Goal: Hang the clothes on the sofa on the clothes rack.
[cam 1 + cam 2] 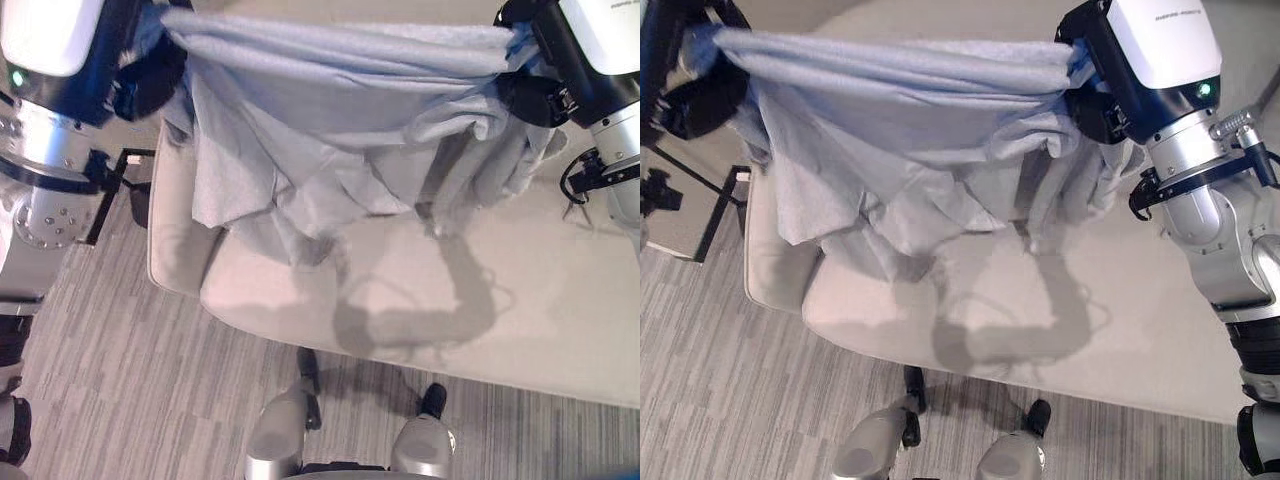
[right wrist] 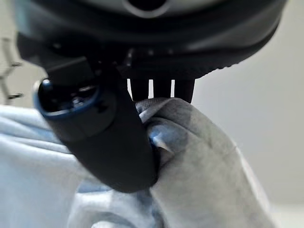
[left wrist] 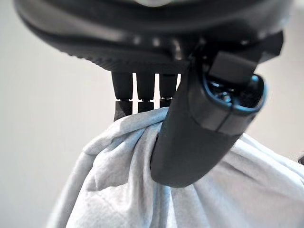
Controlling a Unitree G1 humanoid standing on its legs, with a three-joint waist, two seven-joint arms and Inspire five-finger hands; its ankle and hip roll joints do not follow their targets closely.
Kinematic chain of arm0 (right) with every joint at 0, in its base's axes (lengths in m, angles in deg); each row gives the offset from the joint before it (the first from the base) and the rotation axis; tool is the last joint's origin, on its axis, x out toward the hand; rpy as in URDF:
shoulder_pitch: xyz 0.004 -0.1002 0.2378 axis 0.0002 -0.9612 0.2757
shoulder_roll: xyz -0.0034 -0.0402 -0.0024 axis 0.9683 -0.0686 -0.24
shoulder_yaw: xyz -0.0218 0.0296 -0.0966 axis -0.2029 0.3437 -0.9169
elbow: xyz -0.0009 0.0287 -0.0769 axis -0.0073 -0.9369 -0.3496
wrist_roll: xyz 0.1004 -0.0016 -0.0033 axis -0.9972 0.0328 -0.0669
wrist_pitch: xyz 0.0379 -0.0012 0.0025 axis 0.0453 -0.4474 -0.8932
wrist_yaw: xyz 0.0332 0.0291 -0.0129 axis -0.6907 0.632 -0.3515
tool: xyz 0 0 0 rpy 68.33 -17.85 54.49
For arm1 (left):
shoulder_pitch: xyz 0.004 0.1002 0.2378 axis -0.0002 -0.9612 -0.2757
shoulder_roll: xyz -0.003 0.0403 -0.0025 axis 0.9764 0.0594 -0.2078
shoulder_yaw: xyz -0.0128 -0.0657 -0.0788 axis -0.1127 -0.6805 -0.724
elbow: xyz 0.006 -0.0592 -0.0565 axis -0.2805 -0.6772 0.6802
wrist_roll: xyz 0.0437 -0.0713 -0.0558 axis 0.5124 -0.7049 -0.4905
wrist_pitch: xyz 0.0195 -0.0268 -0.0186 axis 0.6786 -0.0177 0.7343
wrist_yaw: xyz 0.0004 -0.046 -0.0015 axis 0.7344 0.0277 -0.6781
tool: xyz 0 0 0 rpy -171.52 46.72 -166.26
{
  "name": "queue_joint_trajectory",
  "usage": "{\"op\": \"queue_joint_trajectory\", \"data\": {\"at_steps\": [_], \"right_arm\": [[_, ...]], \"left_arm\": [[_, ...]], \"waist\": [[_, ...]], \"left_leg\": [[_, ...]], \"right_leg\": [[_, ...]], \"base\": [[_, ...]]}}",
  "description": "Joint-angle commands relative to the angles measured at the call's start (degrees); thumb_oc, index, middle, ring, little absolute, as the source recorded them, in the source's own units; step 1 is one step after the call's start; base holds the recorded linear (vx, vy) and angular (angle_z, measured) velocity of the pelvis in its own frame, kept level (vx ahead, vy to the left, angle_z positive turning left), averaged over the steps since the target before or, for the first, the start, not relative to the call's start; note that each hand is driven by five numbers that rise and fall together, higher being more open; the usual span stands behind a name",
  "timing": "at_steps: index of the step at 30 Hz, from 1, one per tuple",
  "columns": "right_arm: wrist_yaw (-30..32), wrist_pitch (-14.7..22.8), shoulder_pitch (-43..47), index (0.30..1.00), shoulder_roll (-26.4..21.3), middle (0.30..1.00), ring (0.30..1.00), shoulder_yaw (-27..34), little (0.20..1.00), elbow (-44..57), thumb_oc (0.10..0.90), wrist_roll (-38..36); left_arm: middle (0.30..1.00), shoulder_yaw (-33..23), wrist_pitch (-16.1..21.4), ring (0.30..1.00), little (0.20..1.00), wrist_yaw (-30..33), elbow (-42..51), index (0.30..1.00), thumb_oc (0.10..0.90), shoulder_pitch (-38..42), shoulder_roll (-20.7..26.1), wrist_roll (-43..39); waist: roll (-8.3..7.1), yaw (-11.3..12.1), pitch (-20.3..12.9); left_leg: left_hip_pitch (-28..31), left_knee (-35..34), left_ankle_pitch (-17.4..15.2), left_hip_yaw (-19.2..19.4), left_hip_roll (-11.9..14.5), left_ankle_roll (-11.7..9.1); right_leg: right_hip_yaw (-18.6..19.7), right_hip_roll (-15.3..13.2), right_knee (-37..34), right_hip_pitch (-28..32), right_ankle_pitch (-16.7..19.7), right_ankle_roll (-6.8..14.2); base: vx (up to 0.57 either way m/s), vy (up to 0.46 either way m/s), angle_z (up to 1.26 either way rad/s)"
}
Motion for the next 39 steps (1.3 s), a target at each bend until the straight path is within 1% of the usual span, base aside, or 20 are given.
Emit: {"op": "queue_joint_trajectory", "data": {"at_steps": [1, 8, 9, 10, 14, 15, 16, 18, 20, 22, 24, 26, 27, 28, 29, 30, 31, 34, 35, 39], "right_arm": [[5.4, -1.2, -0.4, 0.3, 0.0, 0.3, 0.3, 2.4, 0.3, -1.6, 0.4, -0.6], [7.0, -0.7, -1.6, 0.3, -0.4, 0.3, 0.3, 3.9, 0.3, -4.4, 0.4, -2.9], [7.6, -1.4, -1.1, 0.3, -2.2, 0.3, 0.3, 3.4, 0.3, -5.8, 0.4, -2.2], [7.6, -1.6, -0.4, 0.3, -2.5, 0.3, 0.3, 2.7, 0.3, -6.0, 0.4, -2.1], [8.2, -1.7, 1.4, 0.3, -1.5, 0.3, 0.3, 0.7, 0.3, -7.4, 0.4, -2.8], [7.9, -2.1, 2.1, 0.3, -1.9, 0.3, 0.3, -0.6, 0.3, -7.9, 0.4, -2.5], [7.9, -2.1, 2.2, 0.3, -1.9, 0.3, 0.3, -0.7, 0.3, -8.0, 0.4, -2.5], [7.9, -2.6, 1.4, 0.3, -3.0, 0.3, 0.3, -0.1, 0.3, -8.9, 0.4, -2.6], [8.0, -3.1, 0.3, 0.3, -3.2, 0.3, 0.3, 0.9, 0.3, -9.7, 0.4, -2.5], [7.9, -3.5, -1.1, 0.3, -3.2, 0.3, 0.3, 2.3, 0.3, -9.6, 0.4, -1.9], [6.4, -5.0, -2.3, 0.3, -3.4, 0.3, 0.3, 4.3, 0.3, -9.1, 0.4, 1.0], [6.7, -5.4, -3.1, 0.3, -3.2, 0.3, 0.3, 5.3, 0.3, -8.9, 0.4, 1.5], [7.1, -6.1, -2.7, 0.3, -2.3, 0.3, 0.3, 5.2, 0.3, -8.8, 0.4, 2.4], [7.1, -6.1, -2.6, 0.3, -2.3, 0.3, 0.3, 5.2, 0.3, -8.9, 0.4, 2.5], [6.2, -7.1, -1.5, 0.3, -2.6, 0.3, 0.3, 4.8, 0.3, -8.2, 0.4, 3.9], [5.7, -6.9, -1.0, 0.3, -2.1, 0.3, 0.3, 4.1, 0.3, -7.6, 0.4, 3.4], [5.7, -7.0, -0.7, 0.3, -2.1, 0.3, 0.3, 3.9, 0.3, -7.7, 0.4, 3.4], [6.8, -5.8, 0.7, 0.3, -2.7, 0.3, 0.3, 1.7, 0.3, -8.3, 0.4, 1.3], [6.5, -5.1, 0.9, 0.3, -3.7, 0.3, 0.3, 1.4, 0.3, -8.0, 0.4, 0.3], [7.1, -4.5, 2.8, 0.3, -2.4, 0.3, 0.3, 0.9, 0.3, -8.3, 0.4, -1.6]], "left_arm": [[0.3, -4.3, -2.8, 0.3, 0.3, 5.5, -2.9, 0.3, 0.4, -2.2, -0.5, -1.1], [0.3, -3.0, -4.4, 0.3, 0.3, 5.0, -3.2, 0.3, 0.4, -0.4, -0.3, -1.3], [0.3, -1.3, -5.1, 0.3, 0.3, 5.8, -3.6, 0.3, 0.4, 2.6, -0.4, -0.5], [0.3, -0.6, -5.4, 0.3, 0.3, 5.8, -3.6, 0.3, 0.4, 3.7, -0.3, -0.7], [0.3, 0.7, -5.2, 0.3, 0.3, 5.6, -3.3, 0.3, 0.4, 5.3, -0.4, -0.3], [0.3, 2.5, -5.3, 0.3, 0.3, 5.5, -2.8, 0.3, 0.4, 7.5, -1.6, 0.0], [0.3, 2.8, -5.3, 0.3, 0.3, 5.5, -3.0, 0.3, 0.4, 7.8, -1.7, 0.0], [0.3, 6.5, -5.5, 0.3, 0.3, 5.0, -3.5, 0.3, 0.4, 12.0, -4.5, -0.2], [0.3, 9.2, -5.6, 0.3, 0.3, 4.3, -4.5, 0.3, 0.4, 15.0, -6.5, -0.2], [0.3, 10.2, -5.5, 0.3, 0.3, 4.1, -4.8, 0.3, 0.4, 15.9, -7.5, -0.3], [0.3, 13.5, -5.5, 0.3, 0.3, 2.9, -5.6, 0.3, 0.4, 20.5, -11.3, -0.3], [0.3, 14.9, -5.2, 0.3, 0.3, 2.8, -6.3, 0.3, 0.4, 21.7, -12.5, -0.5], [0.3, 16.9, -5.2, 0.3, 0.3, 2.7, -7.1, 0.3, 0.4, 23.4, -13.5, -0.3], [0.3, 17.1, -5.2, 0.3, 0.3, 2.8, -7.2, 0.3, 0.4, 23.6, -13.5, -0.2], [0.3, 17.9, -6.0, 0.3, 0.3, 2.5, -6.8, 0.3, 0.4, 24.1, -13.2, 1.4], [0.3, 18.1, -5.8, 0.3, 0.3, 2.5, -6.9, 0.3, 0.4, 24.1, -13.8, 1.1], [0.3, 18.0, -5.8, 0.3, 0.3, 2.5, -7.0, 0.3, 0.4, 24.2, -13.8, 1.1], [0.3, 21.0, -5.8, 0.3, 0.3, 3.0, -9.0, 0.3, 0.4, 26.2, -15.7, -0.5], [0.3, 21.8, -6.6, 0.3, 0.3, 3.0, -10.2, 0.3, 0.4, 27.3, -16.5, -0.6], [0.3, 19.4, -6.3, 0.3, 0.3, 1.5, -9.8, 0.3, 0.4, 24.9, -16.6, -1.5]], "waist": [[-3.95, 1.7, -18.2], [-4.48, 3.1, -19.2], [-5.12, 1.4, -18.5], [-5.66, 0.9, -18.6], [-6.05, 1.2, -18.1], [-6.63, -0.3, -18.4], [-6.6, -0.3, -18.3], [-6.5, -3.4, -19.8], [-5.95, -4.7, -20.7], [-5.67, -5.3, -21.1], [-5.75, -7.1, -22.1], [-6.65, -7.0, -22.1], [-7.11, -6.6, -22.0], [-7.34, -6.6, -22.0], [-7.17, -7.6, -20.7], [-7.31, -8.1, -20.0], [-7.34, -7.9, -20.0], [-7.07, -9.0, -18.6], [-7.85, -9.0, -18.5], [-9.96, -6.6, -19.5]], "left_leg": [[5.3, -1.2, -3.0, 1.3, 8.2, -7.5], [3.0, -2.1, 4.6, -1.5, 13.4, -11.7], [1.2, -0.3, 7.2, 7.1, 16.5, -10.9], [2.0, 0.8, 5.6, 9.6, 17.1, -10.7], [4.2, 5.4, 0.7, 12.9, 17.6, -9.8], [8.2, 9.6, -1.4, 16.7, 20.4, -9.5], [8.1, 10.0, -1.7, 16.5, 20.5, -9.6], [13.5, 13.2, -0.8, 19.2, 25.4, -10.7], [15.6, 14.0, -0.7, 19.2, 26.4, -11.8], [16.1, 12.8, -2.8, 18.8, 25.0, -12.1], [17.0, 4.3, -11.7, 21.7, 18.1, -10.2], [16.2, 2.5, -12.9, 21.4, 14.8, -8.6], [16.2, -0.7, -14.0, 20.7, 10.9, -6.8], [16.2, -1.0, -13.9, 20.8, 10.5, -6.5], [16.8, -4.6, -13.7, 18.6, 7.4, -4.5], [16.8, -5.3, -13.5, 17.7, 6.4, -3.7], [16.9, -5.3, -13.5, 17.9, 6.4, -3.7], [14.6, -5.5, -11.4, 14.4, 6.1, -2.2], [13.3, -5.5, -10.9, 12.6, 5.6, -2.1], [11.1, -5.5, -9.4, 10.7, 5.5, -3.5]], "right_leg": [[2.1, 6.4, 3.3, -0.1, -7.5, -3.2], [-3.9, 14.0, -5.1, 7.3, -8.6, -6.6], [-7.3, 14.9, -5.5, 7.6, -8.2, -7.6], [-6.9, 14.9, -5.7, 7.5, -8.6, -7.7], [-7.8, 13.5, -5.5, 6.4, -6.9, -7.2], [-10.6, 11.3, -5.1, 4.9, -5.4, -7.1], [-10.7, 11.4, -5.1, 5.0, -5.4, -7.0], [-14.4, 8.3, -4.7, 3.2, -2.9, -5.8], [-16.5, 5.9, -4.6, 2.6, -1.2, -4.7], [-17.2, 4.5, -4.6, 2.3, -0.2, -3.6], [-19.5, -1.8, -2.7, 1.4, 5.6, 0.1], [-19.4, -4.5, -1.9, 0.7, 8.6, 0.8], [-19.7, -7.9, -0.9, -0.3, 14.2, 0.9], [-19.7, -8.2, -0.9, -0.5, 14.4, 0.9], [-13.6, -7.8, 2.8, -2.5, 13.4, 0.9], [-8.7, -5.6, 6.1, -3.7, 10.5, 0.8], [-8.3, -5.7, 6.7, -4.2, 10.1, 0.8], [1.4, 5.2, 18.0, -8.9, 1.5, -0.4], [3.1, 10.3, 13.3, -8.3, -4.7, -2.8], [0.9, 14.5, -2.7, -0.8, -4.9, -5.2]], "base": [[-0.06, -0.324, 0.5], [-0.16, -0.222, 0.55], [-0.29, -0.129, 0.7], [-0.23, -0.092, 1.07], [-0.19, 0.096, 0.69], [-0.29, 0.2, 0.36], [-0.21, 0.204, 0.72], [-0.14, 0.358, 0.77], [-0.11, 0.464, 0.91], [-0.05, 0.341, 1.46], [-0.03, 0.686, 1.29], [-0.01, 0.552, 1.11], [-0.02, 0.343, 0.61], [-0.02, 0.651, 0.46], [-0.03, 0.486, 0.39], [-0.03, 0.473, 0.48], [-0.05, 0.288, 0.5], [-0.17, 0.199, 0.19], [-0.12, 0.098, 0.66], [-0.1, -0.094, 0.6]]}}
